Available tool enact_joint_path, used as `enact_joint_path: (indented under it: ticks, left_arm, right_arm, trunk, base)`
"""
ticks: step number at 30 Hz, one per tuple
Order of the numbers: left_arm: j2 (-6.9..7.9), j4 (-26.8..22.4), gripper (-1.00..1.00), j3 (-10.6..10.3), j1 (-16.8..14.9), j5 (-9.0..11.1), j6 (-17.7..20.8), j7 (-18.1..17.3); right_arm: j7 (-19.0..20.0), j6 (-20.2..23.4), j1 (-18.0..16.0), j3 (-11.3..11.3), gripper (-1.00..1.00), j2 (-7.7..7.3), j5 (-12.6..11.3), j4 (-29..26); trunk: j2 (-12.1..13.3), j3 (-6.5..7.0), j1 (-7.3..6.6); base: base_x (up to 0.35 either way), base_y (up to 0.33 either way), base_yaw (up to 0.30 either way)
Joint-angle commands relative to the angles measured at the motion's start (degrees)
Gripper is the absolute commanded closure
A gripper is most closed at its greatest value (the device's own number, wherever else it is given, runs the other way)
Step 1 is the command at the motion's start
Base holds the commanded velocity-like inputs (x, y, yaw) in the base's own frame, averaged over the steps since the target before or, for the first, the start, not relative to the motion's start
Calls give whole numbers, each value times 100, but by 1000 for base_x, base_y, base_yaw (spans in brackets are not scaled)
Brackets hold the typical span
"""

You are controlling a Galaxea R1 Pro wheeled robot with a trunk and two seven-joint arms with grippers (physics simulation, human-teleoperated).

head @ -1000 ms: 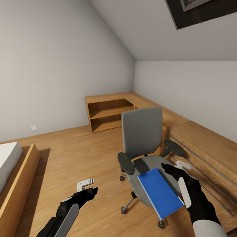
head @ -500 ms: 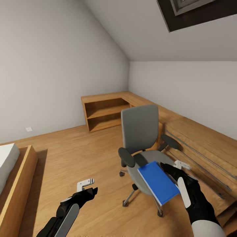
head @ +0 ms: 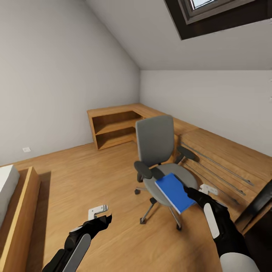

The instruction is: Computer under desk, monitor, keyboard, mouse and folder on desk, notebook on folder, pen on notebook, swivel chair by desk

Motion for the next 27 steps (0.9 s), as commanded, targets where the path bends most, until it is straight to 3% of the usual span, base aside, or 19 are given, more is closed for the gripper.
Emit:
enact_joint_path:
  ticks: [1, 9, 10, 12, 13, 16, 21, 27]
  left_arm:
    - [7, -8, -100, -15, -5, 60, 5, 59]
    - [7, -9, -100, -11, -5, 80, 6, 45]
    - [7, -42, -100, -5, -5, 90, 11, 43]
    - [7, -80, -100, 1, -5, 96, 15, 43]
    - [4, -194, -100, 10, -5, 105, 20, 42]
    - [5, -255, -100, 14, -5, 113, 22, 42]
    - [2, -284, -100, 15, -5, 117, 23, 44]
    - [-1, -295, -100, 16, -5, 119, 24, 48]
  right_arm:
    - [-5, 29, -4, -7, -100, 1, -44, -8]
    - [7, 29, -4, -10, -100, 0, -100, -3]
    - [13, 29, -4, -16, -100, -11, -392, 54]
    - [16, 29, -4, -22, -100, -24, -597, 97]
    - [19, 29, -4, -63, -100, -56, -1055, 230]
    - [19, 29, -4, -163, -100, -104, -1422, 381]
    - [-2, 27, -4, -347, -100, -133, -1758, 648]
    - [-13, 23, -4, -648, -100, -142, -1922, 899]
  trunk:
    - [-4, -6, -3]
    - [-4, -6, -3]
    - [-4, -6, -3]
    - [-4, -6, -3]
    - [-4, -6, -3]
    - [-44, -24, 18]
    - [-245, -113, 128]
    - [-485, -221, 260]
  base:
    - [-326, -1, -11]
    - [-270, 67, -1]
    - [-34, 18, 0]
    - [-25, 13, 0]
    - [-9, 5, 0]
    - [-6, 3, 0]
    - [-2, 1, 0]
    - [0, 0, 0]
